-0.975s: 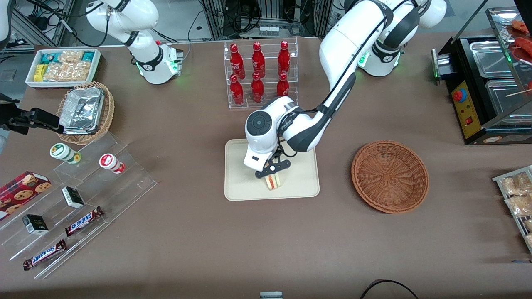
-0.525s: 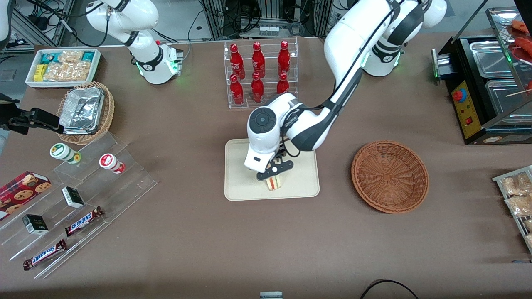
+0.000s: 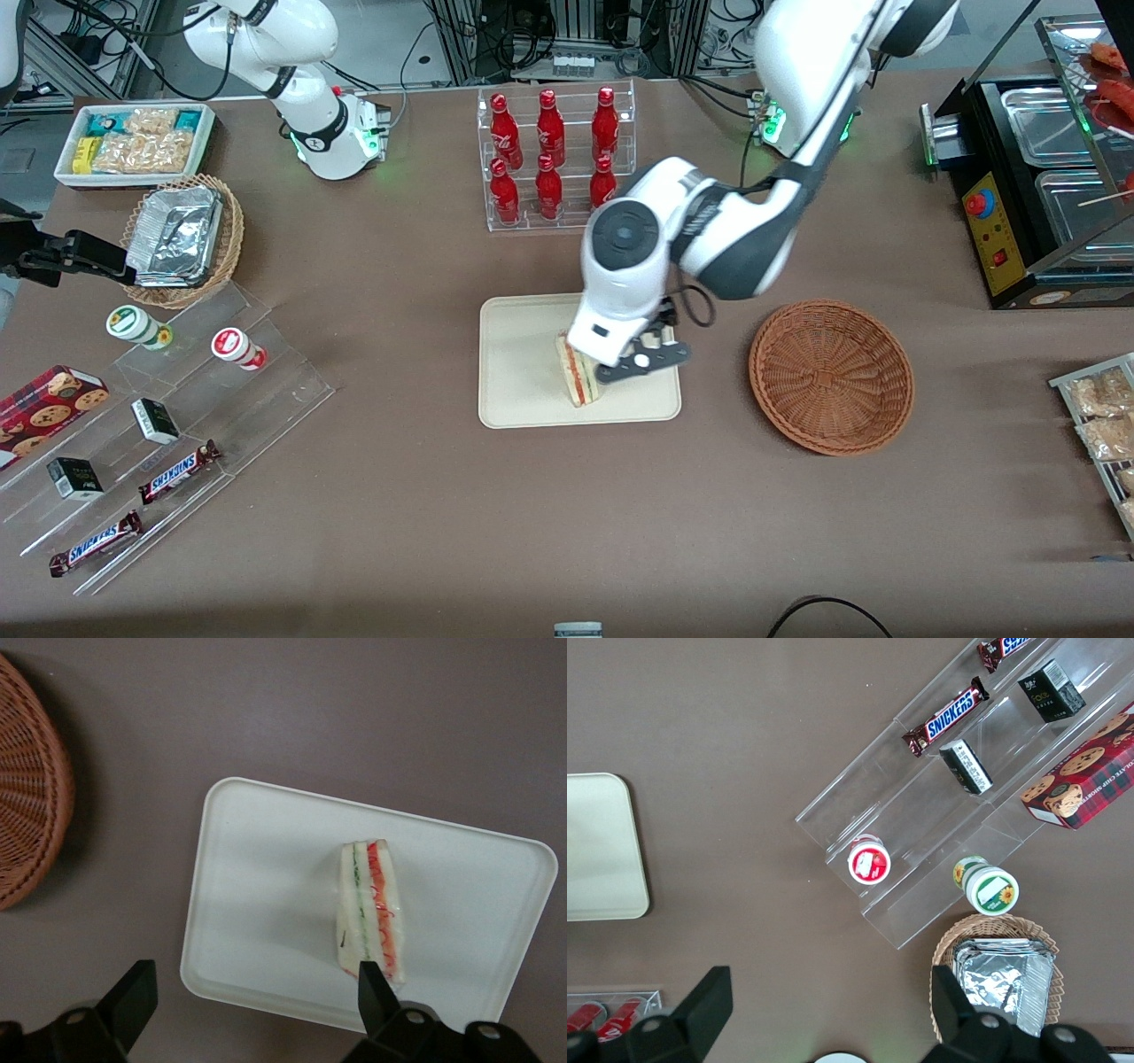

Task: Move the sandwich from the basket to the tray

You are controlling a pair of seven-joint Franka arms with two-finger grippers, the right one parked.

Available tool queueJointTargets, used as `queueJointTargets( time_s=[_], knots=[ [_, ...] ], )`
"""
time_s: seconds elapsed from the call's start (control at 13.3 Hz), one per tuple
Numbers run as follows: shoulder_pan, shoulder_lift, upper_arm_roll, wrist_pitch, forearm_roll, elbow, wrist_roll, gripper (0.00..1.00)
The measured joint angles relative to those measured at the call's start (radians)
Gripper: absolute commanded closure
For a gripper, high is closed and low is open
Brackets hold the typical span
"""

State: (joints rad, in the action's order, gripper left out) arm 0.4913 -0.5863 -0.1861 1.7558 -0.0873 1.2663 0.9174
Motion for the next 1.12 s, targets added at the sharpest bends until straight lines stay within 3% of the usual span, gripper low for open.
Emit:
queueJointTargets(
  time_s=[0.6,1.12],
  knots=[
    [-0.332,0.285,0.005,-0.079,0.029,0.267,-0.582,0.0],
    [-0.506,0.422,0.005,-0.203,0.05,0.311,-0.895,0.0]
  ],
)
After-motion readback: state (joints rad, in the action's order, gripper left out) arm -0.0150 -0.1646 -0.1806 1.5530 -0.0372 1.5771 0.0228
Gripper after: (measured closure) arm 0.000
